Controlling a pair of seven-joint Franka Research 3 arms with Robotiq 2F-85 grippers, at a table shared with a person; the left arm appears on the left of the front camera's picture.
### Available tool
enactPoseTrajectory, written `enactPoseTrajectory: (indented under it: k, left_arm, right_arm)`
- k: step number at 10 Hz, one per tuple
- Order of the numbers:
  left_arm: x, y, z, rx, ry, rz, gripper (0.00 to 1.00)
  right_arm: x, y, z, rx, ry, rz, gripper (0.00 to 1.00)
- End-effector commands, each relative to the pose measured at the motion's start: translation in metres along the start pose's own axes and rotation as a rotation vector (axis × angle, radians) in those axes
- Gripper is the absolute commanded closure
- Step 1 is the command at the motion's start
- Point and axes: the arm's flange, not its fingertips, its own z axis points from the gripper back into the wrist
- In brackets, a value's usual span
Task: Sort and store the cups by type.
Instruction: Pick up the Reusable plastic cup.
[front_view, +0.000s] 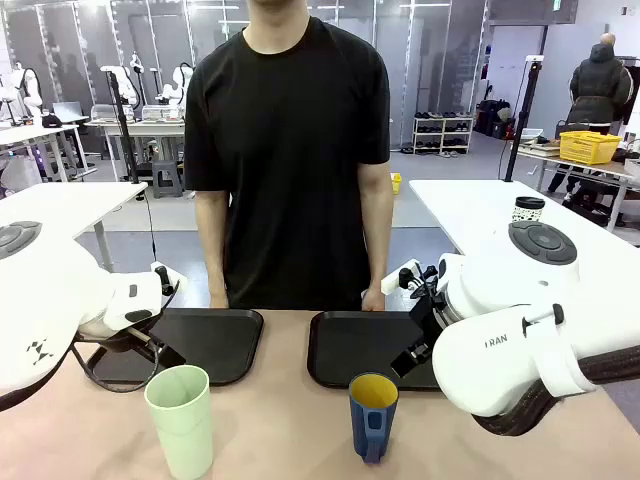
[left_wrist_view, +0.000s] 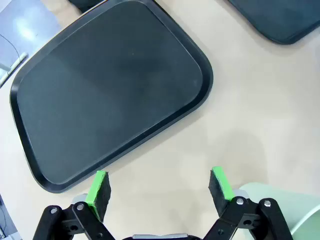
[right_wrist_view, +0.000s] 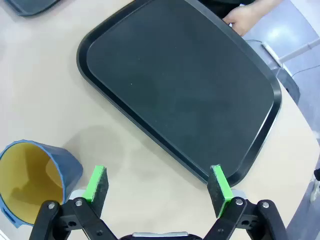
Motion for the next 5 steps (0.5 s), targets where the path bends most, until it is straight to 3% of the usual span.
enactPoseTrajectory:
  k: [1, 5]
  left_arm:
    - [0.0001, -0.0002, 0.0, 0.0, 0.0, 0.0, 0.0]
    - [0.0001, -0.0002, 0.0, 0.0, 0.0, 0.0, 0.0]
  right_arm:
    - [0.0, 0.0, 0.0, 0.0, 0.0, 0.0, 0.0]
    - [0.0, 0.0, 0.0, 0.0, 0.0, 0.0, 0.0]
